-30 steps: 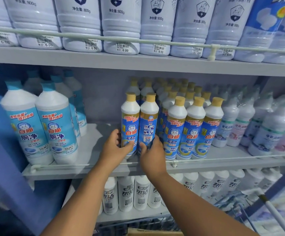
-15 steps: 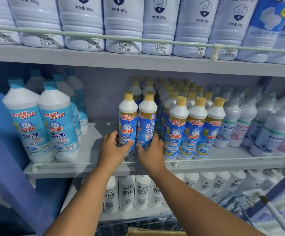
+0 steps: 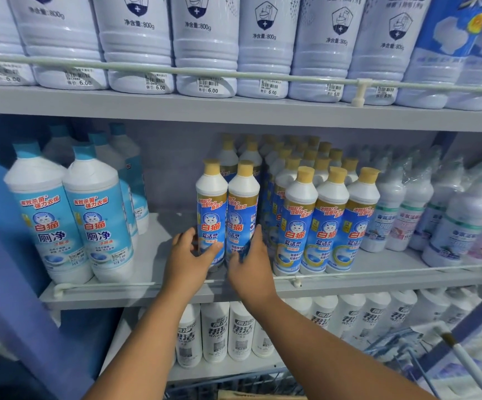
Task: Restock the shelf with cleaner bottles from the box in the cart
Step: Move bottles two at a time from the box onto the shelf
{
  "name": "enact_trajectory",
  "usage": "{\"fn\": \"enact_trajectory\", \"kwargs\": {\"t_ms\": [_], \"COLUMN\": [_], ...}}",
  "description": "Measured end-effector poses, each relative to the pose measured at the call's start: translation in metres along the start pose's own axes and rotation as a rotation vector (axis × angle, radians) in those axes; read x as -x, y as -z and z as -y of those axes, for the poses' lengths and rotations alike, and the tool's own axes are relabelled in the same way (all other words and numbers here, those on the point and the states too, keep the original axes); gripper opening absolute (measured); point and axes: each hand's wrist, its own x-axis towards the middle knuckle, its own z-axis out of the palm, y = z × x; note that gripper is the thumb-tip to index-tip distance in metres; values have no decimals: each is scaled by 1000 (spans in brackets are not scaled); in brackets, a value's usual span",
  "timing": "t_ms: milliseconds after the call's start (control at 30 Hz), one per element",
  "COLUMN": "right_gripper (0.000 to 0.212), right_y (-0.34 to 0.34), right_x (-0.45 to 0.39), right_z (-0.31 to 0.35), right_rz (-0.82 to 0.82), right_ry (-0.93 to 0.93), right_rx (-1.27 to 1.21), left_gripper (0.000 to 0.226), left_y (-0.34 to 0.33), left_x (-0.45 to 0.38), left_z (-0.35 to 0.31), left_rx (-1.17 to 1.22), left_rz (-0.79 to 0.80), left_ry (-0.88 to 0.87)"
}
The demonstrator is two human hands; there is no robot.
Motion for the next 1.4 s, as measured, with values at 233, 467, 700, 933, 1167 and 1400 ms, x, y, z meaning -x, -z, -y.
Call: {"fn": "enact_trajectory", "kwargs": {"t_ms": [233, 467, 700, 933, 1167, 1400], "right_gripper": [52, 48, 37, 56, 62, 63], "right_y": [4, 0, 2, 10, 21, 29], "right_x": [-9, -5, 0, 18, 39, 30], "right_z": [1, 1, -2, 4, -3, -1], "right_rz": [-56, -88, -106, -96, 7, 60], "right_ry": [-56, -43, -55, -22, 97, 67], "right_rx": [96, 88, 59, 122, 265, 295], "left_gripper": [41, 36, 32, 51, 45, 47], "left_y": [2, 3, -1, -11, -26, -30], "left_x": [-1, 0, 1, -2, -3, -6], "left_z": [1, 1, 0, -10, -16, -20], "left_rx": [11, 4, 31, 21, 49, 51], "left_rz": [27, 37, 87, 142, 152, 169], "left_ry": [12, 13, 54, 98, 112, 123]}}
